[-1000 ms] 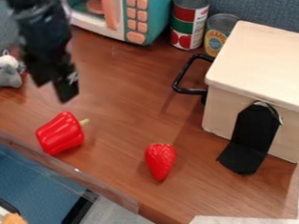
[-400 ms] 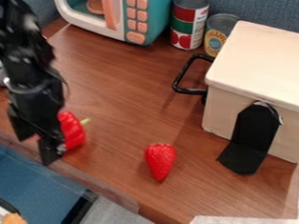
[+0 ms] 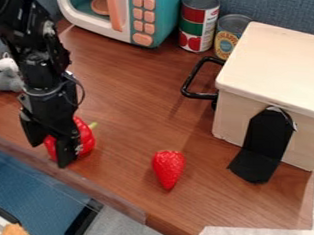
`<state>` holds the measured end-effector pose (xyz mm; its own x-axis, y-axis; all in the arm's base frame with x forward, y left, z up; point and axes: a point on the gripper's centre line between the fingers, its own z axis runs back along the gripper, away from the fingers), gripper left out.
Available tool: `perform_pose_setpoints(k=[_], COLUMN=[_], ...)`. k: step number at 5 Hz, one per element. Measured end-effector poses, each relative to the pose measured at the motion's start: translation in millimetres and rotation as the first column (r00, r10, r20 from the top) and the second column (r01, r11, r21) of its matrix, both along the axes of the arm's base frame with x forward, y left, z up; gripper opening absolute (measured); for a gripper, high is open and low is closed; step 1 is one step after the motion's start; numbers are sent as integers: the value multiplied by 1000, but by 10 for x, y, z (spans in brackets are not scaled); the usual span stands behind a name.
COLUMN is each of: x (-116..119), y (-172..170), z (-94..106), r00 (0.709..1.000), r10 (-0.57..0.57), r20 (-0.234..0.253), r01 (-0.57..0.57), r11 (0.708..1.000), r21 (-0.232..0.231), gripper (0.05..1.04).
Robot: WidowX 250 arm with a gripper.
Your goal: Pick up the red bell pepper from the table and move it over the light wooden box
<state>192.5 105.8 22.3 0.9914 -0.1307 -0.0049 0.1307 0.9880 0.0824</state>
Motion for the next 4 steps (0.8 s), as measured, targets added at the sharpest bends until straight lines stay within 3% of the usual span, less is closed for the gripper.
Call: perform_pose_setpoints(k=[1,2,3,4], x=[8,64,55,66], y=[-33,-19,-13,-46], z=[26,13,-4,0], r00=[1000,999,999,999], r10=[12,37,51,50], r20=[8,9,0,-7], r01=[-12,-37,-51,-50], r11=[1000,999,998,998], r21=[-23,-26,-22,-26], gripper=[992,908,734,734])
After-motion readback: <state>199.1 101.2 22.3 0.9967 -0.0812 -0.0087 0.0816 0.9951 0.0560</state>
